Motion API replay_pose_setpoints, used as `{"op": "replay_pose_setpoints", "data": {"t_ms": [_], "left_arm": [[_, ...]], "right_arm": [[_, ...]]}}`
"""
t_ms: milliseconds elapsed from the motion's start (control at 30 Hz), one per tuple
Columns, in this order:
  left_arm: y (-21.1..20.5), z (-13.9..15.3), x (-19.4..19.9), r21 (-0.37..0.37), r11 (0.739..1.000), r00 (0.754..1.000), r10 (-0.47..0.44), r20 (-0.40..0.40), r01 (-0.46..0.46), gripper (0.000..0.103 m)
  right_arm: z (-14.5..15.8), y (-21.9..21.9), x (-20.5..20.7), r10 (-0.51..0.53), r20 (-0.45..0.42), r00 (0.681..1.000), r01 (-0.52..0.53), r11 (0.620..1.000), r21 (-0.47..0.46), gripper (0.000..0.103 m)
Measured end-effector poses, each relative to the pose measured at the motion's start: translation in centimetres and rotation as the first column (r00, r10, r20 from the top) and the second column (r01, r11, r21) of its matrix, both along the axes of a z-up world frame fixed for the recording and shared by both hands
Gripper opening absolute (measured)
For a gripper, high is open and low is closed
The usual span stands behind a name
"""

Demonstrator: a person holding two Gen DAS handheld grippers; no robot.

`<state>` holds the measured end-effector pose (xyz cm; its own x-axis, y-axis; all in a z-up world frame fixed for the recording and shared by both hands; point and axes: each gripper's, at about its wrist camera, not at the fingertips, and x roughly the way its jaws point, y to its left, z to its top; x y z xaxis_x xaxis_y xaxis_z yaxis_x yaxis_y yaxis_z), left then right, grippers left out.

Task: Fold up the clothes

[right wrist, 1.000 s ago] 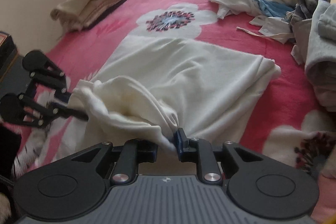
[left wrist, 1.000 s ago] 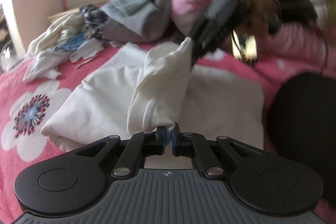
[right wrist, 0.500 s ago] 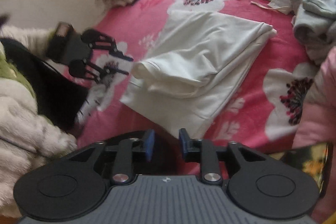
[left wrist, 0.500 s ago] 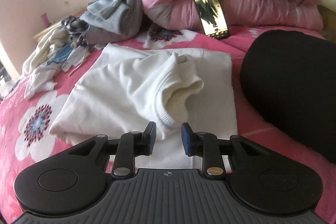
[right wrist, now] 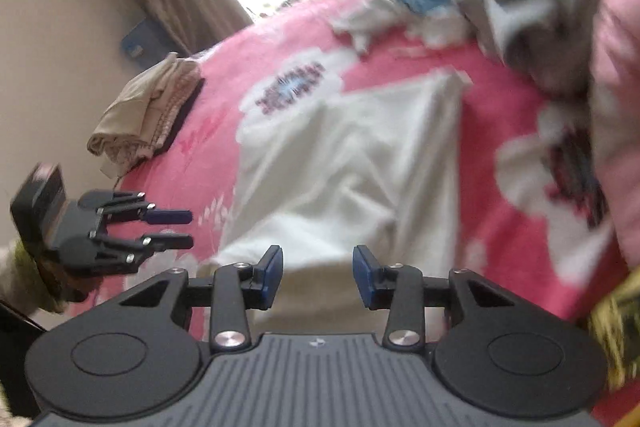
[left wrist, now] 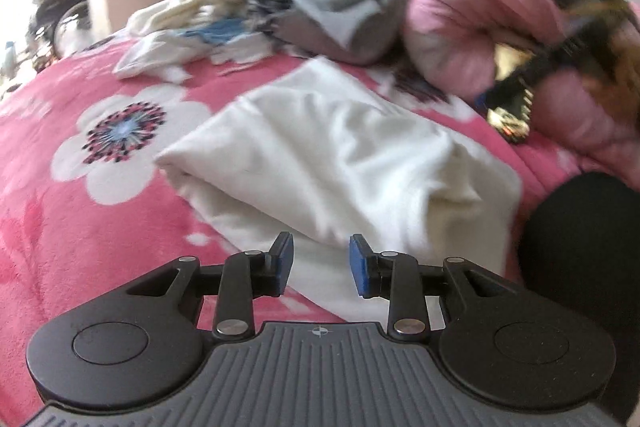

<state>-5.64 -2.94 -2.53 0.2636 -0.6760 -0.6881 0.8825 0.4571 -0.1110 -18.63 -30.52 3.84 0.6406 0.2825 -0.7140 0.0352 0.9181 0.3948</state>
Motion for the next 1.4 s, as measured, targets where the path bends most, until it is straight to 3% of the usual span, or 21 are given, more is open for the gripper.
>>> {"op": "replay_pose_setpoints", "data": {"t_ms": [67,233,400,600,767,900,1167,1400], "left_arm": [[-0.2,-0.2,1.8,-0.025,0.998,0.994,0.047,-0.097,-0.05,0.031],[-0.5,-1.0,4.6,-0.109,0.981,0.927,0.111,-0.358,-0.16,0.037],[-1.3,-2.0,5.7,-0.12,0.969,0.886,0.141,-0.442,-0.214,0.04],[-1.8,-2.3,6.7,-0.12,0.967,0.859,0.138,-0.493,-0.224,0.04],[-2.5,-2.5,6.9,-0.129,0.961,0.86,0.152,-0.487,-0.244,0.037],[-2.9,-2.8,6.8,-0.112,0.963,0.868,0.166,-0.467,-0.245,0.001],[1.3,-0.1,6.6,-0.102,0.928,0.859,0.286,-0.425,-0.359,0.0],[6.4,3.4,6.5,-0.071,0.888,0.853,0.41,-0.322,-0.454,0.0]], "right_arm": [[0.1,1.4,0.8,0.001,0.022,1.0,0.0,0.999,-0.045,0.042],[-0.8,4.1,2.5,-0.018,0.034,0.999,0.022,0.992,-0.122,0.042],[-2.9,6.3,4.3,-0.002,0.0,1.0,0.002,0.98,-0.201,0.041],[-4.0,6.5,4.1,-0.019,-0.013,1.0,0.017,0.983,-0.181,0.041],[-4.5,6.7,4.0,-0.034,-0.003,0.999,0.033,0.98,-0.196,0.041],[-4.8,6.6,3.8,-0.062,0.011,0.998,0.063,0.979,-0.193,0.041],[-4.9,6.3,3.4,-0.121,0.046,0.992,0.127,0.974,-0.188,0.041],[-4.6,5.8,3.0,-0.172,0.068,0.983,0.181,0.969,-0.166,0.041]]}}
